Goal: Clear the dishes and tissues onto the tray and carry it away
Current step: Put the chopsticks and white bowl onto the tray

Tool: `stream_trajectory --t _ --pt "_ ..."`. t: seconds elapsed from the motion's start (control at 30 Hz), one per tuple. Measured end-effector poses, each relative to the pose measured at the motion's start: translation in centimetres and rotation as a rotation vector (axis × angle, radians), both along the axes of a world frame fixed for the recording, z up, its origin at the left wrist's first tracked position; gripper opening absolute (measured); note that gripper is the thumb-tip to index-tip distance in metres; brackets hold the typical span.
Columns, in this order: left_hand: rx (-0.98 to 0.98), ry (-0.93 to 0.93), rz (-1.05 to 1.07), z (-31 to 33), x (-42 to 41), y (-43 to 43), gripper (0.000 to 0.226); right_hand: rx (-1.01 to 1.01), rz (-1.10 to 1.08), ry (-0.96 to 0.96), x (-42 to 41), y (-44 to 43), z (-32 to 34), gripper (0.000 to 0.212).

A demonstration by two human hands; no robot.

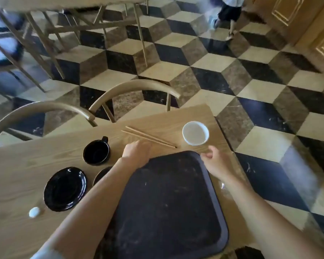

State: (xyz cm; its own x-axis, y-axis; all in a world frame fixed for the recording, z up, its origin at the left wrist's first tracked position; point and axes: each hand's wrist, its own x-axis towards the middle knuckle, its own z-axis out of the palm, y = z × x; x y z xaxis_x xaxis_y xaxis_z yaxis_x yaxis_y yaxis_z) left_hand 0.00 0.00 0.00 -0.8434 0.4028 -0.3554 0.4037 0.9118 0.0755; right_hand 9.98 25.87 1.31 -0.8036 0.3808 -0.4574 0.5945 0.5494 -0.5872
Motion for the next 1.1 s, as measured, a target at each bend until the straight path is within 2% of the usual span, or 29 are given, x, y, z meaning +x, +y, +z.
stream_trajectory --t 0.1,0.17,0.23,0.33,0.47,0.6,0.7,0.77,0.9,1.1 --pt "-0.047 0.014 -0.096 -2.0 -3.3 0.5 0.044 -0.095 -0.201 -0.057 -2.3 1.0 -3.5 0.093" --pt "-0.072 0.006 -0.171 -3.1 -5.3 0.9 0.056 -0.213 -0.323 -0.049 -3.6 1.1 -4.7 0.098" --pt "-0.077 0.018 -0.249 -4.6 -7.4 0.8 0.060 -0.343 -0.467 -0.008 -5.0 0.6 -4.7 0.086" --pt "-0.083 0.071 -0.318 -6.0 -9.3 1.0 0.052 -0.459 -0.608 0.037 -6.5 0.6 -5.2 0.072" --pt "-0.011 0.059 -0.266 -7.3 -10.4 1.3 0.034 -0.526 -0.744 0.087 -7.7 0.1 -5.9 0.060" --pt "0.052 -0.050 -0.241 -8.0 -12.0 0.9 0.030 -0.543 -0.799 0.105 -7.9 0.2 -6.4 0.052" --pt "0.028 -0.122 -0.261 -8.0 -12.8 0.9 0.024 -0.570 -0.835 0.089 -8.1 0.4 -6.8 0.043" --pt "0.028 -0.118 -0.299 -8.3 -13.0 1.0 0.026 -0.574 -0.857 0.104 -8.3 0.5 -7.1 0.041" --pt "0.032 -0.077 -0.341 -8.3 -12.2 0.9 0.030 -0.477 -0.851 0.129 -8.3 0.7 -7.1 0.022" --pt "0.138 -0.035 -0.242 -6.5 -10.1 0.0 0.021 -0.443 -0.846 0.196 -7.9 1.6 -5.7 0.018"
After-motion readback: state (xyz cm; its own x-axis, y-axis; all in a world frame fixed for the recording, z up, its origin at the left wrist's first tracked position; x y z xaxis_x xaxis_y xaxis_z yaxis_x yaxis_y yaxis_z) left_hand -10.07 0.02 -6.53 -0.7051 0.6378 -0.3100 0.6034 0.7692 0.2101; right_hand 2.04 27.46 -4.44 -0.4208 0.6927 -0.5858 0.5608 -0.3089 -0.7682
